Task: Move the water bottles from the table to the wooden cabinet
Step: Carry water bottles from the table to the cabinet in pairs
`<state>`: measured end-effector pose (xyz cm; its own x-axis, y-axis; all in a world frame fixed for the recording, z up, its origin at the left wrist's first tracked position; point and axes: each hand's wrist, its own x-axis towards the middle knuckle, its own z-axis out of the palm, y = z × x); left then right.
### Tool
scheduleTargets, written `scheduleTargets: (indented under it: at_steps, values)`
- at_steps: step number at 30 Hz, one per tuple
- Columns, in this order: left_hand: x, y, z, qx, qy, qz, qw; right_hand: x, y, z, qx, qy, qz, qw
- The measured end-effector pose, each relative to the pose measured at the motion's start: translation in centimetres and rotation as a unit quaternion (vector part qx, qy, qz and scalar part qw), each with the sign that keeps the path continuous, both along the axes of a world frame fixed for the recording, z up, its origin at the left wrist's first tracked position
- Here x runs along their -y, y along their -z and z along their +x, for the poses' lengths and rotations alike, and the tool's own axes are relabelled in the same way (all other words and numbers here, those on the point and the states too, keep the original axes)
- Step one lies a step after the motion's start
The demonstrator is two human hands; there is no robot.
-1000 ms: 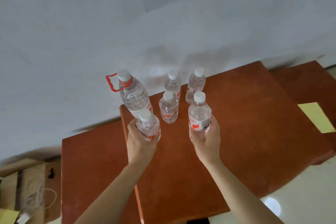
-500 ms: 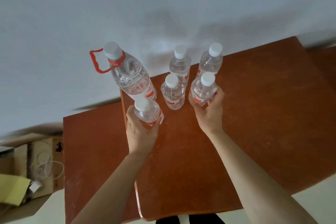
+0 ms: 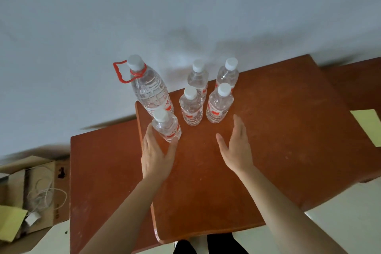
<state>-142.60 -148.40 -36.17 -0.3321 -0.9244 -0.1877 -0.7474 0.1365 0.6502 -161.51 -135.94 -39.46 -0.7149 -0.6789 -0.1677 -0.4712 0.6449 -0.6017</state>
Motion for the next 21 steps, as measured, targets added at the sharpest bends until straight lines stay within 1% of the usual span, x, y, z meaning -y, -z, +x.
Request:
scheduleTargets:
  at_steps: [3,7,12,16,18,21]
  values:
    - [0.1,-3.8,1.5,-0.005,0.043,-0.059,0.997,-1.1,-3.5,0.1,-0.090,-0.014,0.016,0.996]
    - [2.4,-10.9,1.1,-0.003,0.109,-0.188,0.976,-0.7,-11.2,-0.4,-0.189,0.003,-0.008,0.982]
    - [3.2,-22.4,0.5,-0.019,0.188,-0.363,0.912,-3.6,-23.0,0.0,-0.333,0.029,-0.029,0.942]
    - [1.3,-28.9,-1.5,-0.004,0.228,-0.437,0.870,-8.6,-30.0,0.0,-0.391,0.065,-0.009,0.918]
    - [-0.8,-31.7,-2.8,-0.021,0.244,-0.454,0.857,-12.0,-33.3,-0.1,-0.417,0.092,-0.008,0.904]
    - [-4.9,-35.7,-5.2,-0.076,0.276,-0.486,0.826,-18.1,-37.6,-0.3,-0.447,0.147,-0.025,0.882]
